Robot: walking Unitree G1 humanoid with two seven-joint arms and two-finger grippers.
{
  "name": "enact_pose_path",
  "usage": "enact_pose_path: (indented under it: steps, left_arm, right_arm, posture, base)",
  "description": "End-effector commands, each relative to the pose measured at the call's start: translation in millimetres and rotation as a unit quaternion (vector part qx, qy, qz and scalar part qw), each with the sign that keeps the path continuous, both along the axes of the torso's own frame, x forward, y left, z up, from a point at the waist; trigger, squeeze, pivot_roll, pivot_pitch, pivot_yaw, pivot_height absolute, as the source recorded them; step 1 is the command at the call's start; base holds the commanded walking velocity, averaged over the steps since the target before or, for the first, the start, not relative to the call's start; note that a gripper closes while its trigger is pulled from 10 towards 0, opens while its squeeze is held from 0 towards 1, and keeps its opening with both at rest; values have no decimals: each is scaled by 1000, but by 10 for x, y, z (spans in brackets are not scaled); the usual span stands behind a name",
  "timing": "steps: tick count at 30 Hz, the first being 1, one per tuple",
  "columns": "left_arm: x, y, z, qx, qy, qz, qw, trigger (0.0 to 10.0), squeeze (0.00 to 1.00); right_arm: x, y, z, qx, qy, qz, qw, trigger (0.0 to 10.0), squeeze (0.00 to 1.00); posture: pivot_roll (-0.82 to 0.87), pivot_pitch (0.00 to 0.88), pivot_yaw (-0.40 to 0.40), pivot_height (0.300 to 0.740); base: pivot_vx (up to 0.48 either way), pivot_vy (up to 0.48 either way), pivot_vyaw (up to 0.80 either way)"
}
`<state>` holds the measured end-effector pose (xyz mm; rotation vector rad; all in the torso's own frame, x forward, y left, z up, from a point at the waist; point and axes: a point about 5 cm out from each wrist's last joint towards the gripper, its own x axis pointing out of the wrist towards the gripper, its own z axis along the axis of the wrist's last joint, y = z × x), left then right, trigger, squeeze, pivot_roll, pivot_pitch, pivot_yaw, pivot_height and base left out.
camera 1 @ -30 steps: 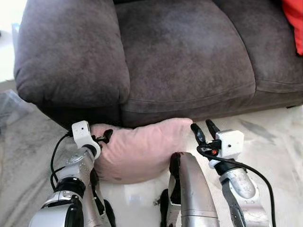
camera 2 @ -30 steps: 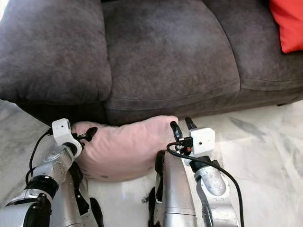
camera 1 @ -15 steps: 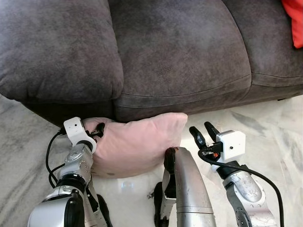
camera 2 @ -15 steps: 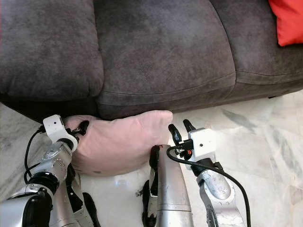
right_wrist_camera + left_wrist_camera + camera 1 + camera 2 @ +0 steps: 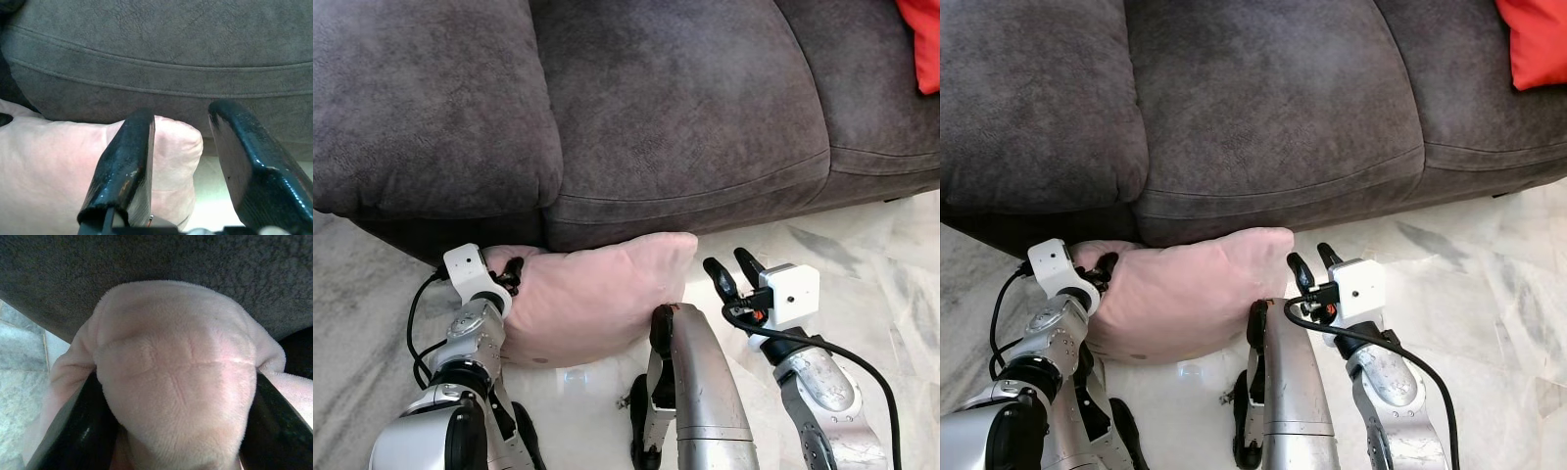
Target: Move the pillow to the sofa from floor
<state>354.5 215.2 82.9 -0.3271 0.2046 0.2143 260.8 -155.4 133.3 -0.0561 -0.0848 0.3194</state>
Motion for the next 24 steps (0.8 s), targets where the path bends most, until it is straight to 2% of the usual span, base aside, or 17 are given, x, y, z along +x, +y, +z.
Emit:
enact_pose_path:
  steps: [1, 24]
  left_arm:
    - [-73, 15, -136, -1, 30, 1, 1000, 0, 0]
    - [-59, 37, -77, 33, 19, -44, 998, 0, 0]
  right_arm:
    - [-30, -23, -43, -1, 12, -5, 1000, 10000, 0]
    - [20, 18, -68, 7, 11, -10, 1000, 10000, 0]
  posture:
    - [-126, 416, -177, 470]
    - [-97, 411, -153, 470]
  base:
    - [0, 0, 0]
    - [0, 0, 0]
